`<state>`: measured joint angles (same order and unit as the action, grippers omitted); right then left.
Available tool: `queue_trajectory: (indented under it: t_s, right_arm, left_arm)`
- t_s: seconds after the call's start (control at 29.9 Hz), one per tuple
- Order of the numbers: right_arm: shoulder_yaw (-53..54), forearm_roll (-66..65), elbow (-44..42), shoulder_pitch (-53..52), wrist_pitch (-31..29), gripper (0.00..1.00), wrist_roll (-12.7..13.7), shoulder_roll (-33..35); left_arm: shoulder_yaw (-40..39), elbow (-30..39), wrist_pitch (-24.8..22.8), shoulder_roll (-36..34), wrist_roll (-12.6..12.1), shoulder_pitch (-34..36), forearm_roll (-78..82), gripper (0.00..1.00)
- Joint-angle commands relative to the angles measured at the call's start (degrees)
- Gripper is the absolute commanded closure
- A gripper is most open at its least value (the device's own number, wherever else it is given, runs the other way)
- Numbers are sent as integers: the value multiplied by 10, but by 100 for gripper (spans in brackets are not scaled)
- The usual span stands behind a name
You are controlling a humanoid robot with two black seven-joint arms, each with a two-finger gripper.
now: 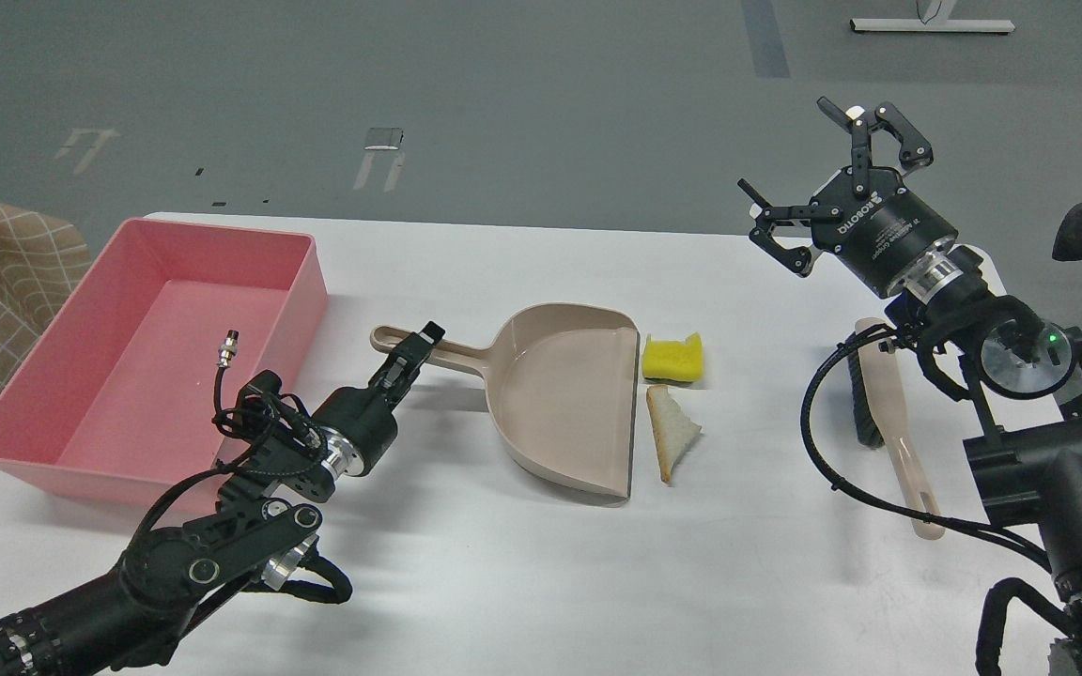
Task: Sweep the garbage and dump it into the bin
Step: 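Close the left gripper on the dustpan handle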
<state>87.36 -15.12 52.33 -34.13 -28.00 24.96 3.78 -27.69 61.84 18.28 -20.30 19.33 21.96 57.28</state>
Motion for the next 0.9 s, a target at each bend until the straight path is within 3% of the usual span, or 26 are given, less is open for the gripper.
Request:
queue_trajectory:
  t_s: [0.0,0.5,0.87]
  right_arm:
    - [0,0,-2,-1,0,0,1,0]
    - [0,0,-1,-3,0,0,1,0]
    - [-3,-10,1,-6,0,0,1,10]
  left_arm:
    - [1,-1,0,0,2,4,1,100]
    - [3,1,8,-1,17,12,4,100]
    - [66,1,49,-11,16,47,4,100]
